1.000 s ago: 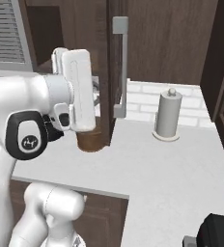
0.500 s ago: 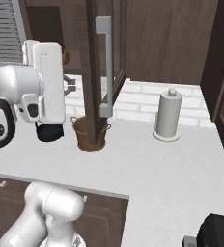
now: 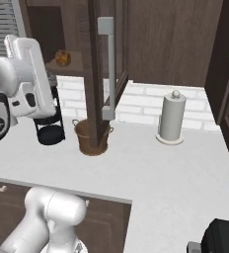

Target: Open the cabinet, pick up the bread from the cabinet and place it in the basket. Then move the basket to the dining counter.

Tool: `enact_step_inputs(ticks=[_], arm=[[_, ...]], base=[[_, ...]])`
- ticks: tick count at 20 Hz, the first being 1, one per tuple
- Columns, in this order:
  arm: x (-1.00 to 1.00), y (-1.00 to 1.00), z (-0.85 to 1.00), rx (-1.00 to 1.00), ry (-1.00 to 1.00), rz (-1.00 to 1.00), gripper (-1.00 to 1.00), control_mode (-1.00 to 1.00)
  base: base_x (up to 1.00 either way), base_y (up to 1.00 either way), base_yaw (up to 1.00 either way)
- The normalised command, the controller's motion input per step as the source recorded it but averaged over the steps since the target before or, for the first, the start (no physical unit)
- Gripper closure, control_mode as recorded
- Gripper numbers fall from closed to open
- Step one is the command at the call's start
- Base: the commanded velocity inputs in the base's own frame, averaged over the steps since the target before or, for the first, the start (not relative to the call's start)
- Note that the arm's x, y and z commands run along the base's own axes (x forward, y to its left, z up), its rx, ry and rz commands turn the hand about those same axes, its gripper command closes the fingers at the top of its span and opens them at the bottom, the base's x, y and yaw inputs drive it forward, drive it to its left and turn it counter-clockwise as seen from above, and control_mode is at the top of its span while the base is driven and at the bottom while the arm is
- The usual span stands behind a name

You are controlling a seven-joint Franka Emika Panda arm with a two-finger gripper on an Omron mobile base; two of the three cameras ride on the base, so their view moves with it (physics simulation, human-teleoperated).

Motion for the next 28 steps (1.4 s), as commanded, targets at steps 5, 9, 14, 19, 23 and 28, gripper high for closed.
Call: enact_step_inputs(ticks=[5, 9, 14, 19, 23, 28], arm=[[0.78, 0.02, -0.22, 0.00, 0.15, 0.58, 1.00, -1.00], [0.71, 0.14, -0.03, -0.01, 0.13, 0.60, 1.00, -1.00], [0.44, 0.18, 0.00, -0.13, 0.09, 0.58, 1.00, -1.00], [0.37, 0.46, 0.00, -0.30, 0.00, 0.45, 1.00, -1.00], [0.25, 0.42, 0.00, -0.34, -0.03, 0.30, 1.00, -1.00], [0.42, 0.39, 0.00, -0.31, 0.00, 0.17, 1.00, -1.00]], base=[[0.00, 0.00, 0.00], [0.00, 0.00, 0.00], [0.00, 0.00, 0.00], [0.00, 0.00, 0.00], [0.00, 0.00, 0.00], [0.00, 0.00, 0.00]])
